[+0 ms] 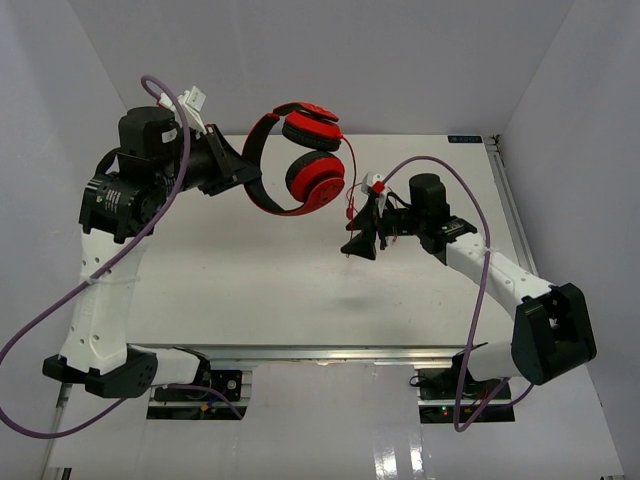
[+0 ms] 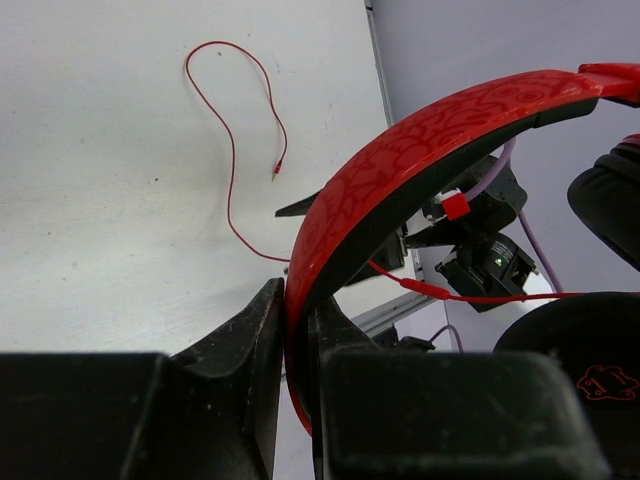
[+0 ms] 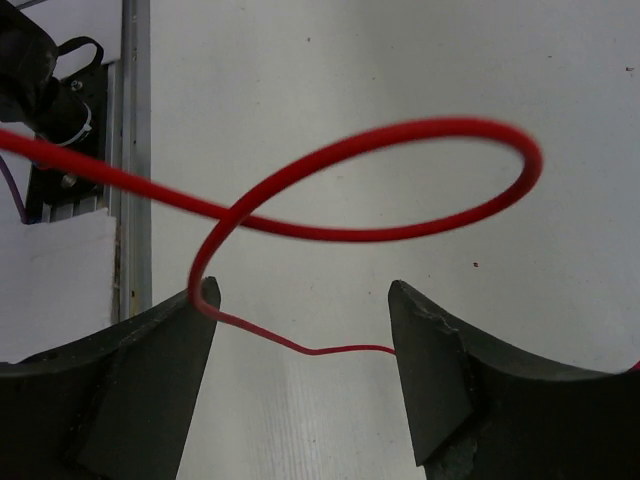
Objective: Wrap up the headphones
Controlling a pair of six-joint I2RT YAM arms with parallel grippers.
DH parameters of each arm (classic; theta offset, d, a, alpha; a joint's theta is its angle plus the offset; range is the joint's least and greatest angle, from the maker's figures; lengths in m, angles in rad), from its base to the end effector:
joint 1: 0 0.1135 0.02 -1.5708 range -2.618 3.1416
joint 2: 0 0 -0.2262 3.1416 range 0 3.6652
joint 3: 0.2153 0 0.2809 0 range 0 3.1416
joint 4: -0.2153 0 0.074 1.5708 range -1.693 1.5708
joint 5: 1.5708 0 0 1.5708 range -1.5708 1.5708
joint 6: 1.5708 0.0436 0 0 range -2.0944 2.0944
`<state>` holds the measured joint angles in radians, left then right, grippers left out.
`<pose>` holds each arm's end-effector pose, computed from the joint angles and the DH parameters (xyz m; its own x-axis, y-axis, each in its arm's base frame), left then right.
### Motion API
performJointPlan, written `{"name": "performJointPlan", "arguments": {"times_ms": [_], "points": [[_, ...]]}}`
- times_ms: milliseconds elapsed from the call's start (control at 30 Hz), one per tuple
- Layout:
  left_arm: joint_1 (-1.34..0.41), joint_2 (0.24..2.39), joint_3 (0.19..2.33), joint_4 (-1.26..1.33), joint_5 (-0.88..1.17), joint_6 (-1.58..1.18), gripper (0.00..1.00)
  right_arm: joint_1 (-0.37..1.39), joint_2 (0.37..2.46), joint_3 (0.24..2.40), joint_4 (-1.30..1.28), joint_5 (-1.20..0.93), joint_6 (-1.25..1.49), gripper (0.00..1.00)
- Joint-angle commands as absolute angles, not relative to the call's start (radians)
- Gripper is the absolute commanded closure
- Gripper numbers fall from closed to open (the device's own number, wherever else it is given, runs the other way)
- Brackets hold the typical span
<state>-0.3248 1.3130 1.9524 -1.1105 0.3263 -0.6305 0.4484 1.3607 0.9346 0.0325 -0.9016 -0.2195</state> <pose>0.2320 -0.0929 0.4918 -0.6852 -0.3585 -0.6340 0.2092 0.7369 -0.6428 0.2923 0.1786 0.2372 -0.1366 -0.2156 -0.9669 -0.9748 0.2029 0.0925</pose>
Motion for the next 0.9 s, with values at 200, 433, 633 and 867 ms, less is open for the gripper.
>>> {"name": "performJointPlan", "arguments": {"times_ms": [200,433,633,867], "points": [[-0.33,1.304,1.973,-0.969,0.339,-0.702,1.0,0.431,1.361,0.934,0.124,-0.872,-0.172,0.88],[-0.302,1.384,1.963,-0.878,0.247,-0.763,1.0,0.422,1.216,0.918,-0.164,-0.808,-0.467,0.92],[-0.191,1.449,1.972,-0.782,0.315,-0.813,1.0,0.422,1.107,0.885,-0.517,-0.611,-0.882,0.92],[-0.183,1.526,1.943,-0.743,0.253,-0.79,1.0,0.474,0.942,0.95,-0.755,-0.409,-1.314,0.92]]}}
